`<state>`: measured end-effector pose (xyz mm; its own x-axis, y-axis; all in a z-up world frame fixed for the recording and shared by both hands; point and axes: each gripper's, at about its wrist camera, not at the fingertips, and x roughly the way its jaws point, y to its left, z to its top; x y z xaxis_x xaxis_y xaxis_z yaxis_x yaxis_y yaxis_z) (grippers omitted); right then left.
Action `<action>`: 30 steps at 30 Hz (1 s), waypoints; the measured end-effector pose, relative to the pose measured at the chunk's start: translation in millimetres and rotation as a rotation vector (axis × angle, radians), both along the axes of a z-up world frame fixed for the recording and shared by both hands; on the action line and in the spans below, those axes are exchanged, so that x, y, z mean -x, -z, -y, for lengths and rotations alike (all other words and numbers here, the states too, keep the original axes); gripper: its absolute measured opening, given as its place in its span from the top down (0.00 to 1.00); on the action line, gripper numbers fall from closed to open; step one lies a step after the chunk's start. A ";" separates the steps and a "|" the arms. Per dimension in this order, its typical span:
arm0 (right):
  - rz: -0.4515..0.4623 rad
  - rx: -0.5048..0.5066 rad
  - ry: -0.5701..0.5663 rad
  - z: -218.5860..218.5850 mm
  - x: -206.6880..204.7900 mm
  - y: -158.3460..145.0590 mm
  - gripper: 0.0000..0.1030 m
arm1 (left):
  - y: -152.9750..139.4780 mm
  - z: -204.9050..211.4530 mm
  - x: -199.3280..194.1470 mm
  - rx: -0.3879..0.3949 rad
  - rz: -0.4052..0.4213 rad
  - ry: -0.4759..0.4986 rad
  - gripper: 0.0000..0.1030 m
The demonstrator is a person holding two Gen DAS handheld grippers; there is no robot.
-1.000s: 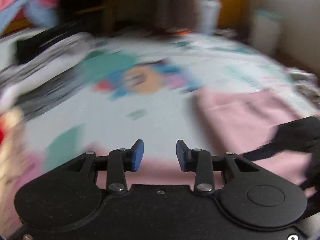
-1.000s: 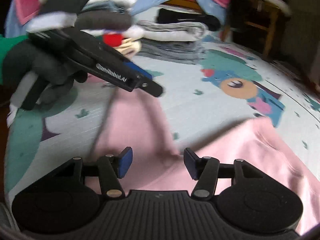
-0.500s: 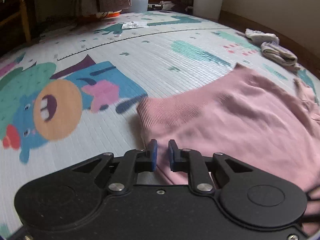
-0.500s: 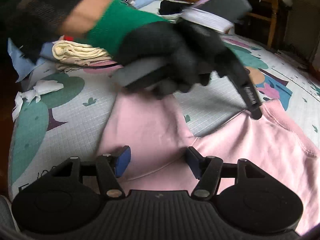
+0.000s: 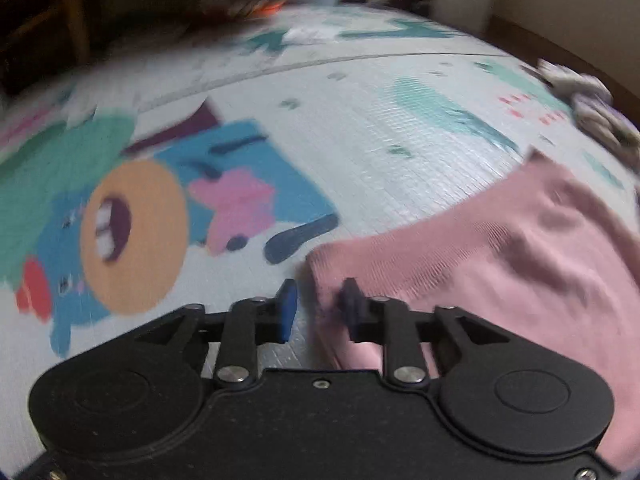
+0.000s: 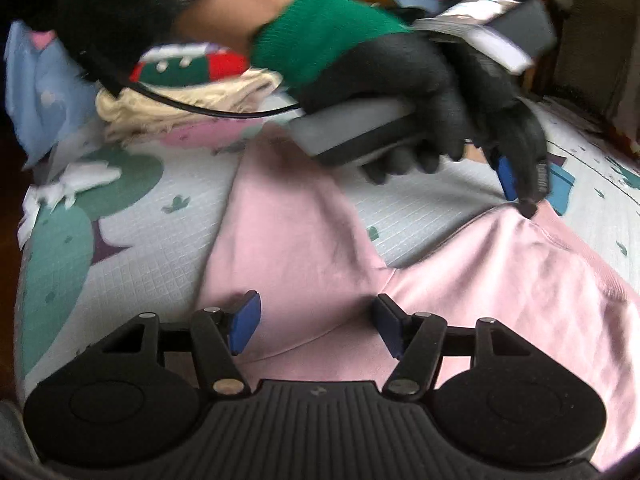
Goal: Fold clothes
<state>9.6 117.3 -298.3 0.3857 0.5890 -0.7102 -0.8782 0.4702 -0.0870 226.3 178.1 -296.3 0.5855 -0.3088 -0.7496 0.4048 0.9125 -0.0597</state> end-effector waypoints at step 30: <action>-0.267 -0.454 1.087 535.1 -40.4 9.6 0.40 | -29.9 293.7 166.0 -0.104 -0.014 1.032 0.66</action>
